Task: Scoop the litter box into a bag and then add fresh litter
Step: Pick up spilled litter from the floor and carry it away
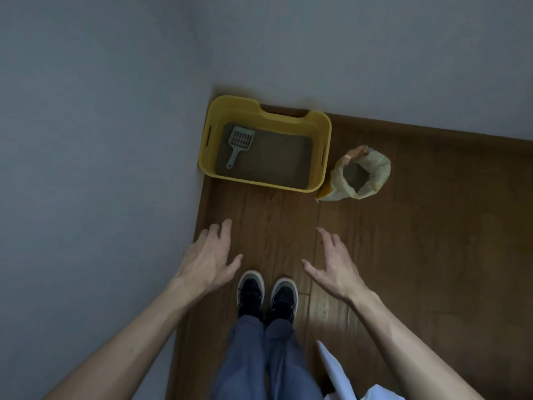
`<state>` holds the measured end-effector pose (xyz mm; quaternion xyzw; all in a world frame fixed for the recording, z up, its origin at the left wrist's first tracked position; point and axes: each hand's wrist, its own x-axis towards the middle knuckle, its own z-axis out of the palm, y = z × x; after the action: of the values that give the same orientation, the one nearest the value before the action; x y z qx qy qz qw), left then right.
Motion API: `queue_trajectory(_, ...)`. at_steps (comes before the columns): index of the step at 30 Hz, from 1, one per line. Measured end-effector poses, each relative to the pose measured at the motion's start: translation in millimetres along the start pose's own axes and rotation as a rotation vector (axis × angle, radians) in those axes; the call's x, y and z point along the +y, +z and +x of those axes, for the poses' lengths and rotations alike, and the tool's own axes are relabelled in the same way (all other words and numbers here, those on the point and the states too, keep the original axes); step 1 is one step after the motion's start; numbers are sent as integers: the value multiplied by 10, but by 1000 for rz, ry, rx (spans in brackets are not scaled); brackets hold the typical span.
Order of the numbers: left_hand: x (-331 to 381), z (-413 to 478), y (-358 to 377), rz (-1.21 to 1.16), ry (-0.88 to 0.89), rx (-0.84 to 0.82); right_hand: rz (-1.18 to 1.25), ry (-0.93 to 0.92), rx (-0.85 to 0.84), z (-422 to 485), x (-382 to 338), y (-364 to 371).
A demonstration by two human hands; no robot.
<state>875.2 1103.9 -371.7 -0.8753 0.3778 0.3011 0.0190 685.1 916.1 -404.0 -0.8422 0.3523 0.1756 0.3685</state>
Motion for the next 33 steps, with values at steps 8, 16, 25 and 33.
queue_trajectory(8, 80, 396, 257, -43, -21, 69, 35, -24, 53, 231, 216, 247)
queue_trajectory(16, -58, 689, 691, -65, -1, 85, 4, -34, 92, 581, 428, 576)
queue_trajectory(25, -377, 1159, 1299, -79, -31, 82, -16, -24, 165, 1275, 744, 1049)
queue_trajectory(33, -595, 1698, 1819, -124, -20, 112, 8, -45, 164, 1861, 1003, 1582)
